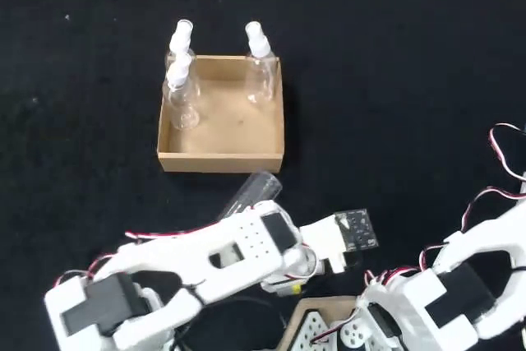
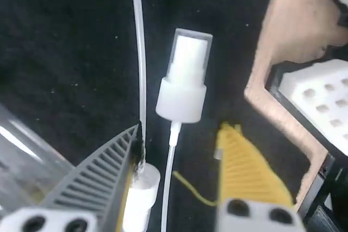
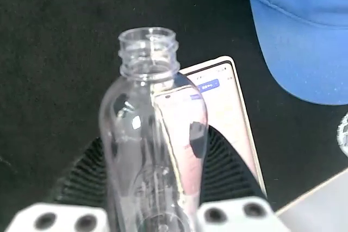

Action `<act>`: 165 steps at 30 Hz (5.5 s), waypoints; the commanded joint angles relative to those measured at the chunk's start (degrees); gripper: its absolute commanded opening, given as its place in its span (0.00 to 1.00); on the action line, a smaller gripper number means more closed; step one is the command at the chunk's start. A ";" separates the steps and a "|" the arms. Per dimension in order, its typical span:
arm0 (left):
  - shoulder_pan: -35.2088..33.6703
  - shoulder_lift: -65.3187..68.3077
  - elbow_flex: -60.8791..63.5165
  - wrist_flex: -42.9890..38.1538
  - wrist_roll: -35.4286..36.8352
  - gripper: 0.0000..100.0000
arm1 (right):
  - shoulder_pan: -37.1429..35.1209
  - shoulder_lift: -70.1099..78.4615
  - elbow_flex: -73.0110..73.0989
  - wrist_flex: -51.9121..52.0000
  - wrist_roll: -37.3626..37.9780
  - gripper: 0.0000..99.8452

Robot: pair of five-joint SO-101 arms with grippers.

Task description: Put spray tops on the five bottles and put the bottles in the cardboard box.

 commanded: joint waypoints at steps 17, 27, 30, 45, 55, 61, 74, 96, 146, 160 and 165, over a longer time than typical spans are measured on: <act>1.98 1.41 -5.85 -3.34 2.73 0.25 | 2.90 -0.22 -3.74 -1.67 1.14 0.01; 2.77 2.46 -4.88 -5.45 2.29 0.25 | 2.99 -0.22 -3.74 -1.67 1.14 0.01; 1.45 5.27 -4.88 -6.15 2.29 0.25 | 2.99 -0.22 -3.74 -1.67 1.14 0.01; 1.89 4.66 -4.62 -6.51 2.64 0.11 | 2.99 -0.22 -3.56 -1.67 1.14 0.01; 0.04 1.76 -11.47 7.12 2.20 0.07 | 2.55 -0.22 -3.65 -1.23 0.88 0.01; -7.52 -8.62 -18.07 15.21 2.20 0.07 | 1.23 -0.84 -3.65 -1.05 0.44 0.01; -22.64 -36.22 -25.80 10.02 4.04 0.06 | -11.69 -11.82 -2.24 5.63 -15.47 0.01; -40.22 -52.84 -25.71 -13.45 27.08 0.06 | -69.54 -56.66 43.21 -28.66 -37.27 0.01; -37.76 -53.45 -9.27 -37.36 30.51 0.06 | -88.70 -82.15 70.11 -41.76 -36.92 0.01; -36.70 -53.45 -10.42 -34.81 30.59 0.07 | -88.70 -82.33 70.11 -41.76 -36.84 0.01; -33.80 -53.36 -11.03 -33.32 30.15 0.07 | -88.70 -82.42 70.11 -41.76 -36.84 0.01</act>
